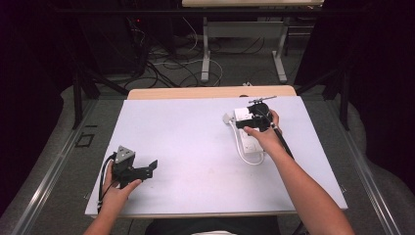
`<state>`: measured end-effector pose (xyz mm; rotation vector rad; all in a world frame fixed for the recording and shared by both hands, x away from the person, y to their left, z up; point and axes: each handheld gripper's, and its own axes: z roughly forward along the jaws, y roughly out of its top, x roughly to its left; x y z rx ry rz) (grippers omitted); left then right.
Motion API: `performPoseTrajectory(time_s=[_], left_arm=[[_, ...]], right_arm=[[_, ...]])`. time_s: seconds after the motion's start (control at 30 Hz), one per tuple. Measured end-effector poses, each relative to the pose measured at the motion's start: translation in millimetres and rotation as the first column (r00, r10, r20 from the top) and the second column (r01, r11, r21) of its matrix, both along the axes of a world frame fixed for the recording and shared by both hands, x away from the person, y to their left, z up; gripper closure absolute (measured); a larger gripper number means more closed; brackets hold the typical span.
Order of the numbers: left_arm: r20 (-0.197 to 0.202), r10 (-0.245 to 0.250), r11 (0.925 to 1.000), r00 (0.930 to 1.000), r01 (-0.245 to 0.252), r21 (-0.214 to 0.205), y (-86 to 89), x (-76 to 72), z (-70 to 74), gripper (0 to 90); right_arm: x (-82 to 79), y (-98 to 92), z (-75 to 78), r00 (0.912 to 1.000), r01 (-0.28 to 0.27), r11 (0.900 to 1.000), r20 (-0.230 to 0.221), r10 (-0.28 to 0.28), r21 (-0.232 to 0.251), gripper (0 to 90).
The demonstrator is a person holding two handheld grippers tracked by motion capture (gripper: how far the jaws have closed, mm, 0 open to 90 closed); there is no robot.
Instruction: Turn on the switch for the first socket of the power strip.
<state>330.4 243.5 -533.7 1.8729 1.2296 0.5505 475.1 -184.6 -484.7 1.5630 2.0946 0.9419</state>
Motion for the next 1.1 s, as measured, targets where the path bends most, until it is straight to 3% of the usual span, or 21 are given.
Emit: performPoseTrajectory(time_s=[0.13,0.27,0.73,1.1], left_arm=[[0.000,0.000,1.0000,1.0000,0.000,-0.001,0.1,0.0,0.1,6.8],[-0.001,0.001,1.0000,1.0000,-0.001,-0.003,0.2,0.0,0.0,6.8],[0.002,0.001,1.0000,1.0000,-0.001,-0.006,0.8,0.2,0.0,6.7],[0.001,0.007,0.9999,1.0000,-0.007,-0.010,1.8,0.3,-0.1,6.7]], right_arm=[[-2.5,4.2,1.9,0.9993,-0.013,0.9994,0.034,0.014,-0.032,0.0],[-4.9,5.0,5.9,0.9975,-0.017,0.9973,0.067,0.022,-0.071,0.0],[-13.9,4.7,14.5,0.9930,-0.057,0.9962,0.100,0.064,-0.066,0.0],[-36.4,-2.7,28.0,0.9834,-0.085,0.9932,0.154,0.096,-0.080,0.0]])
